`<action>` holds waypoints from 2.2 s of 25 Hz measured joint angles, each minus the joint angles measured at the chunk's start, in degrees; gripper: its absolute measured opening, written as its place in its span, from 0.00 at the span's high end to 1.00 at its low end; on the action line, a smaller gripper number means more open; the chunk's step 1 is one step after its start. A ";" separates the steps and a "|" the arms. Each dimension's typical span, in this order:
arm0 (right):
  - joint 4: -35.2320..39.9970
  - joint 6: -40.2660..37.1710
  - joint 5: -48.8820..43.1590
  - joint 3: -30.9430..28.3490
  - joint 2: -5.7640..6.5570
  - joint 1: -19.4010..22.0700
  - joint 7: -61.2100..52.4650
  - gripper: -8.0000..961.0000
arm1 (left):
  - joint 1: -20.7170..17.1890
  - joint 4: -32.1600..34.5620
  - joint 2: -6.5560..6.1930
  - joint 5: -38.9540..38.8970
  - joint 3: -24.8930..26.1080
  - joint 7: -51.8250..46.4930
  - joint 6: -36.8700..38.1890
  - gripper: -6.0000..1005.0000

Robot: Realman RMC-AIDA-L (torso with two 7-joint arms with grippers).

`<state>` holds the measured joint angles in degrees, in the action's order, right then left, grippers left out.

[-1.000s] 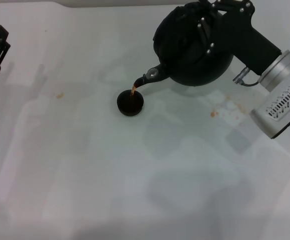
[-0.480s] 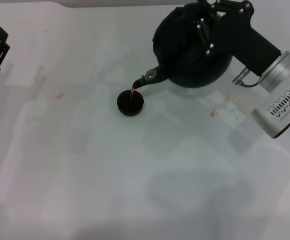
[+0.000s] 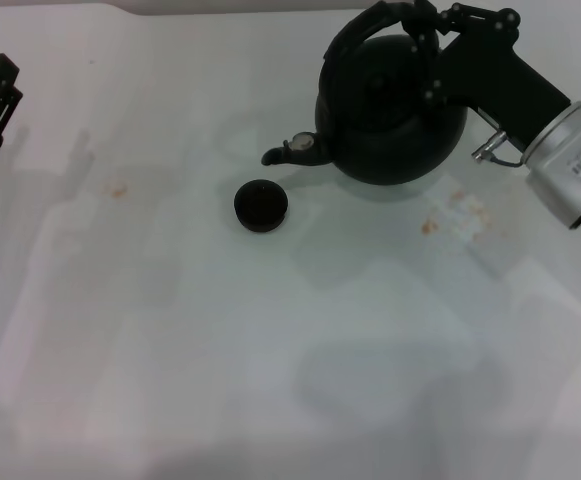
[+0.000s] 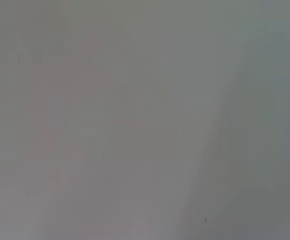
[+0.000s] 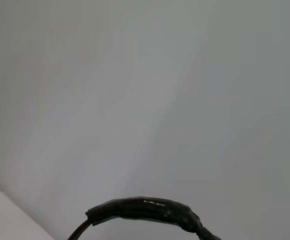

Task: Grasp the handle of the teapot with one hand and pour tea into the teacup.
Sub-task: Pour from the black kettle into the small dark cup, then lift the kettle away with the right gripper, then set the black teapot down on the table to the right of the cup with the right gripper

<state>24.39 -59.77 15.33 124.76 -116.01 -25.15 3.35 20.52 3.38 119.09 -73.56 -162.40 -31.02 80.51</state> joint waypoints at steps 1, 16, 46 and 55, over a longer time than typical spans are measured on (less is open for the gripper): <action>0.01 0.03 0.05 -0.05 0.00 0.00 -1.65 0.88 | -0.04 0.02 0.00 0.00 -0.01 0.00 0.00 0.17; -5.70 -12.67 1.64 -0.50 0.69 6.13 -22.46 0.88 | 0.42 0.05 -0.09 -0.01 0.14 0.32 0.00 0.17; -10.96 -12.22 1.22 0.31 0.43 9.34 -25.41 0.88 | 0.21 -0.27 -0.18 0.20 -0.13 0.39 -0.62 0.17; -11.05 -12.04 1.17 0.31 0.49 9.33 -25.41 0.88 | 0.47 -0.48 -0.18 0.17 0.12 0.45 -0.61 0.17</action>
<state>13.34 -71.80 16.49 125.07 -115.52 -15.82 -22.06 20.99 2.90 118.91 -73.39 -162.28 -30.58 79.89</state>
